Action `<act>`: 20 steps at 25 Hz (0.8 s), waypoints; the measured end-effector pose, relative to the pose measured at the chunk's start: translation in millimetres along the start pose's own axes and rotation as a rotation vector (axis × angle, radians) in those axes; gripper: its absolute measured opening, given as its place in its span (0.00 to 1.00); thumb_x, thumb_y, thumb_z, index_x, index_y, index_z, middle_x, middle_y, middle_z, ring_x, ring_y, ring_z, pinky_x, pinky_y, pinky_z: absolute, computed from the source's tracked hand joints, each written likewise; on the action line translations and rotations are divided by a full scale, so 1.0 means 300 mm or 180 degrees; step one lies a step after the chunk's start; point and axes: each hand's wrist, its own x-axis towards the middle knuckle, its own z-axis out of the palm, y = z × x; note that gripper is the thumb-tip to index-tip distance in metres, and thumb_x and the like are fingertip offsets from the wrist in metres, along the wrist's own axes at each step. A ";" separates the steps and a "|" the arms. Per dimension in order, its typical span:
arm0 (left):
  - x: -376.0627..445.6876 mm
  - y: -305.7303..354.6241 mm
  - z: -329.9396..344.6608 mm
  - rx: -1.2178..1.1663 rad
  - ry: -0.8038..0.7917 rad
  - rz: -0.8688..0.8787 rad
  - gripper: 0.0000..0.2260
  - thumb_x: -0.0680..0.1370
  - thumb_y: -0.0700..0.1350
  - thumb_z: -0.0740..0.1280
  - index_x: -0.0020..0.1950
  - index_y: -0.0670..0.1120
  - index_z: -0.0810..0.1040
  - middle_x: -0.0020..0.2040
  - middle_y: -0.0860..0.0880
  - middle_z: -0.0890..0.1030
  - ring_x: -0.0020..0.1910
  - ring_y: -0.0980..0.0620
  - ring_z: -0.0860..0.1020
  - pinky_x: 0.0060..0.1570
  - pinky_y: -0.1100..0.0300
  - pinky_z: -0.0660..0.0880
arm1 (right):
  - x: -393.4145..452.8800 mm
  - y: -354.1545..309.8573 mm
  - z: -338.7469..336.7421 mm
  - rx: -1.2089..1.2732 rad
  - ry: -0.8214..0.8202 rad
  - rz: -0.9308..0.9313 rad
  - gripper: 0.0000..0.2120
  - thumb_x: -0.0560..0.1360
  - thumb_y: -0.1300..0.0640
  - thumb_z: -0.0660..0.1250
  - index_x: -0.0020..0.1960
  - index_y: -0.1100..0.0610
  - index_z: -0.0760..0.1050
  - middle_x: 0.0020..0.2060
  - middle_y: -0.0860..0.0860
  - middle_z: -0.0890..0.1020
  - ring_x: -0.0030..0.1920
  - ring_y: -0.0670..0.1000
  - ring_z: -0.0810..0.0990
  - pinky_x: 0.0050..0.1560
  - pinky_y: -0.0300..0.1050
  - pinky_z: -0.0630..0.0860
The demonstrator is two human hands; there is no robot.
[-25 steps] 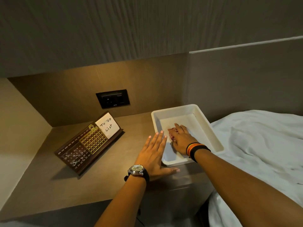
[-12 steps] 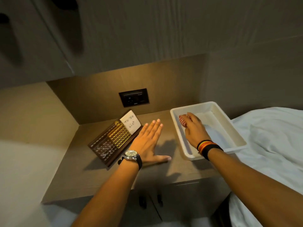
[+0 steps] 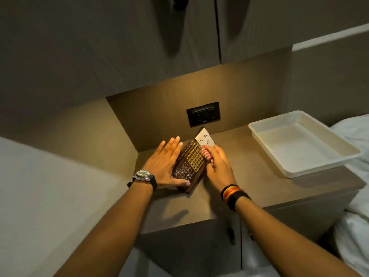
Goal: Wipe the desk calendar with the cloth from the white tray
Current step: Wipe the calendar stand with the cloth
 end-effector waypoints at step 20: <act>0.062 -0.104 0.135 -0.0887 0.0036 0.0677 0.60 0.68 0.63 0.77 0.83 0.42 0.42 0.84 0.41 0.41 0.82 0.46 0.38 0.82 0.48 0.48 | -0.129 0.003 0.421 0.0327 0.0441 -0.0054 0.31 0.79 0.61 0.63 0.80 0.46 0.63 0.80 0.48 0.64 0.80 0.48 0.62 0.77 0.48 0.65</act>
